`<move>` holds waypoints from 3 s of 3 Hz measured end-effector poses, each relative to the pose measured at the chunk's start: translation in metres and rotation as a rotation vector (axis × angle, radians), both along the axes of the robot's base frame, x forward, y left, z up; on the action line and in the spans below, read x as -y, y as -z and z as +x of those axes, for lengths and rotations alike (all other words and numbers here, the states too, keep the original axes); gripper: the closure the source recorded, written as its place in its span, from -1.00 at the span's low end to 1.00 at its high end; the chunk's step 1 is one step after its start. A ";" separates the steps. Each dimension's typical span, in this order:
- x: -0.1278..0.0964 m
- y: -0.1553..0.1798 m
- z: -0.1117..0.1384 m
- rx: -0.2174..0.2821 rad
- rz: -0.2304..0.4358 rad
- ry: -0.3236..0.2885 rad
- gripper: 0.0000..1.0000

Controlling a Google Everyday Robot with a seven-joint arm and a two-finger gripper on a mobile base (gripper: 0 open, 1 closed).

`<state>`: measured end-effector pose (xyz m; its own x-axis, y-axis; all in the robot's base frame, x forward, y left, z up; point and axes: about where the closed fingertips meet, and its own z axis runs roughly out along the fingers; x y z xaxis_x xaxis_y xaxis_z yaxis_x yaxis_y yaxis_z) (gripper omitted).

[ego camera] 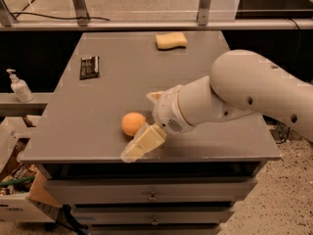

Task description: Move orange near rxbar chocolate

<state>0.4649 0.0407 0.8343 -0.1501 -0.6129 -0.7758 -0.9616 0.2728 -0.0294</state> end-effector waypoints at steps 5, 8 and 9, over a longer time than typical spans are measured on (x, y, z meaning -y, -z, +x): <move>-0.017 -0.007 0.061 0.042 0.021 0.032 0.74; -0.014 -0.039 0.096 0.110 0.115 0.100 1.00; -0.030 -0.050 0.118 0.174 0.188 0.113 1.00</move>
Offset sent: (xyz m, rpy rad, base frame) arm 0.0103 0.0262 -0.0243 0.0243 0.0379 0.0099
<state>0.5826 0.0711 0.8847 -0.0636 -0.4423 -0.8946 -0.9096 0.3945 -0.1303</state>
